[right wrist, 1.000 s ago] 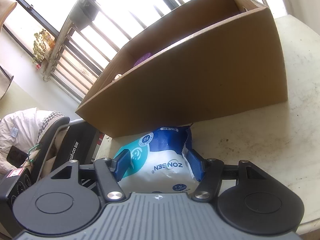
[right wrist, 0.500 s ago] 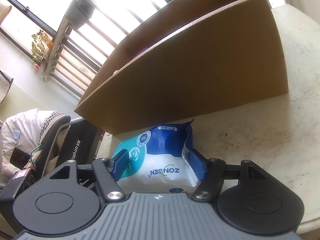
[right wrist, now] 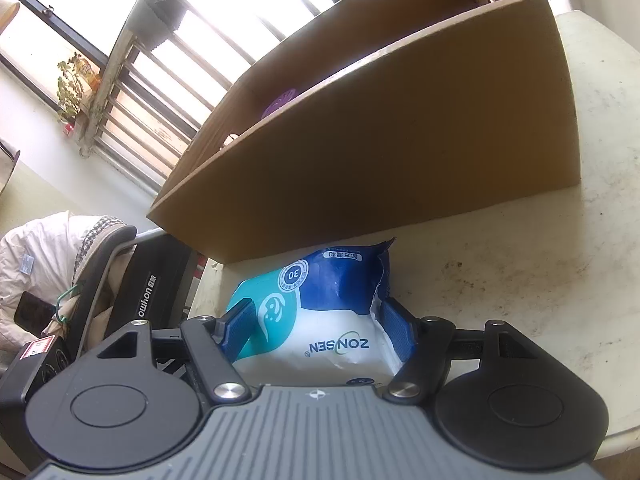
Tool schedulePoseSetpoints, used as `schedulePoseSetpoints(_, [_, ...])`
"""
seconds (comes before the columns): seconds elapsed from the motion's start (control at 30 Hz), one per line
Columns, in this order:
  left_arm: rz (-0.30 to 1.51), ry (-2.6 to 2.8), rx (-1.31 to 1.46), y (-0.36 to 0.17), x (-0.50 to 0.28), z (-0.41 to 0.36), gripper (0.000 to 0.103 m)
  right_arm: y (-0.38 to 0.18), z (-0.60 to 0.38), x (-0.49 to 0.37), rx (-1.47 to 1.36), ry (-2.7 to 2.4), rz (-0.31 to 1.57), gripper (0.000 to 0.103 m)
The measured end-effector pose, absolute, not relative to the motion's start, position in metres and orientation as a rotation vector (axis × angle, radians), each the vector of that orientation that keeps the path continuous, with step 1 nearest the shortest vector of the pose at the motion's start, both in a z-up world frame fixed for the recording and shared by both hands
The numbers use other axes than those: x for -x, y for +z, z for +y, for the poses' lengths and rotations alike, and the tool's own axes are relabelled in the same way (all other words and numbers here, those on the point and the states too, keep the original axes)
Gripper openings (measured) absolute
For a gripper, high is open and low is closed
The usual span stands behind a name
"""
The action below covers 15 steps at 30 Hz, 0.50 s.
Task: Organize objects
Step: 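Hold the wet-wipes pack in the right gripper beside the cardboard box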
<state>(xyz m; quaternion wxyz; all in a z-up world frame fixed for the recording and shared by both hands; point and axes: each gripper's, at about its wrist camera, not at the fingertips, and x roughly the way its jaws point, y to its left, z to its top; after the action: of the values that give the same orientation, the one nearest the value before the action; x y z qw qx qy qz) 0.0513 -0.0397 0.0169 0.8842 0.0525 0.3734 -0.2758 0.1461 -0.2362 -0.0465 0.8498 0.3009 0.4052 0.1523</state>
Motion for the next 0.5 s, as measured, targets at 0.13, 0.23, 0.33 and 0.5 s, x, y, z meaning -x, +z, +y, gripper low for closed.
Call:
schedulePoseSetpoints(0.13, [0.775,-0.574,-0.11,0.0164,-0.0507,-0.0389,0.083,-0.0469,-0.2355,-0.1461,-0.636,0.321,0.853,0.073])
schedulePoseSetpoints(0.23, [0.774,-0.573,-0.114,0.0164,-0.0498,-0.0381,0.083,-0.0473,-0.2352,-0.1457,-0.636,0.322,0.853,0.073])
schedulePoseSetpoints(0.33, [0.774,-0.574,-0.114,0.0165,-0.0495,-0.0378,0.083,-0.0473,-0.2348,-0.1457,-0.632,0.321,0.854,0.073])
schedulePoseSetpoints(0.5, [0.774,-0.575,-0.117,0.0161,-0.0496,-0.0391,0.084,-0.0477,-0.2346,-0.1459,-0.628,0.322,0.853,0.074])
